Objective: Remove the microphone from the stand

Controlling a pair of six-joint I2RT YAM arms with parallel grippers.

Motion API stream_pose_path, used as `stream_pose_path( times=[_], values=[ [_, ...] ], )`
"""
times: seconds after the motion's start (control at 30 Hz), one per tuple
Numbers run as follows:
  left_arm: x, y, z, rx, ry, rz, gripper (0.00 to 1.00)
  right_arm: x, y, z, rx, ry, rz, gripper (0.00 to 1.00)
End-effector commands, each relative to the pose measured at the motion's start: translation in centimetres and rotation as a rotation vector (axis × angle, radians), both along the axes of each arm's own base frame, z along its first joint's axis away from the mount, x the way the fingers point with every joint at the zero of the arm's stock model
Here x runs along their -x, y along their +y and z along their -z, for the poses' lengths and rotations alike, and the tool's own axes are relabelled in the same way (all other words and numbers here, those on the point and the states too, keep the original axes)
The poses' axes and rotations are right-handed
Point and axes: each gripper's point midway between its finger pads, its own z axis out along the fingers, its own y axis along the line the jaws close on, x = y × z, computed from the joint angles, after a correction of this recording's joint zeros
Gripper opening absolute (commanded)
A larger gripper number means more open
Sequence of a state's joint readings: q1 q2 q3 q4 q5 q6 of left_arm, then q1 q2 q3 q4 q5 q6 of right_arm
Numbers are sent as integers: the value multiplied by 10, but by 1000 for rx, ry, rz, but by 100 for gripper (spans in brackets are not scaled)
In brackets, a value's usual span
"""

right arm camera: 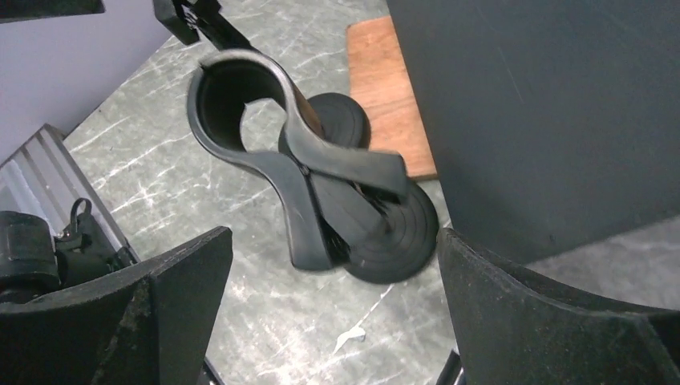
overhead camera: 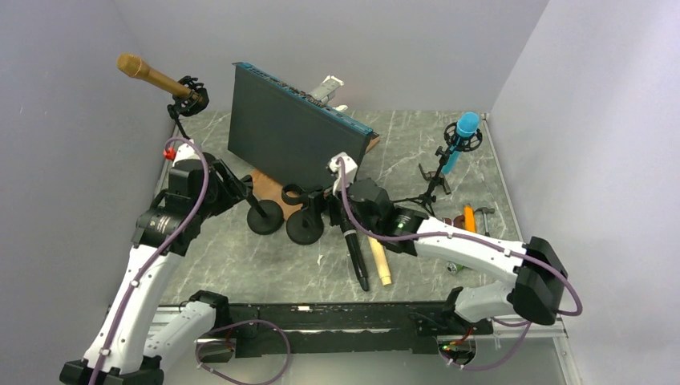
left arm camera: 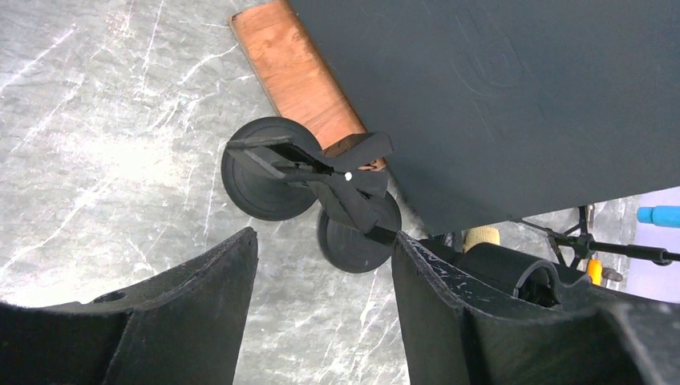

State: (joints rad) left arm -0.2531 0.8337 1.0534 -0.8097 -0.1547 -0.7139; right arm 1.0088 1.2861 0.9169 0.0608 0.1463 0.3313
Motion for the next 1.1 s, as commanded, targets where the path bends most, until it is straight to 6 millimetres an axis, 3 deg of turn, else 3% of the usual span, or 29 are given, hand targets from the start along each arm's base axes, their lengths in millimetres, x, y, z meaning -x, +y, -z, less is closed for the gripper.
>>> stream_pose_path(
  times=[0.0, 0.27, 0.43, 0.67, 0.87, 1.07],
  values=[
    [-11, 2, -17, 5, -2, -26, 66, -15, 20, -37, 11, -124, -49, 100],
    [-27, -1, -17, 72, 32, -79, 67, -33, 25, -31, 167, -228, -71, 100],
    [-25, 13, -3, 108, 216, -222, 51, -30, 28, -34, 263, -330, -178, 99],
    [-37, -2, 16, 234, 301, -173, 60, -33, 36, -36, 376, -402, -274, 98],
    [-38, 1, 27, 262, 340, -212, 60, -33, 49, -36, 407, -408, -350, 97],
    [-35, 11, 49, 293, 380, -275, 34, -30, 64, -26, 413, -378, -405, 90]
  ],
)
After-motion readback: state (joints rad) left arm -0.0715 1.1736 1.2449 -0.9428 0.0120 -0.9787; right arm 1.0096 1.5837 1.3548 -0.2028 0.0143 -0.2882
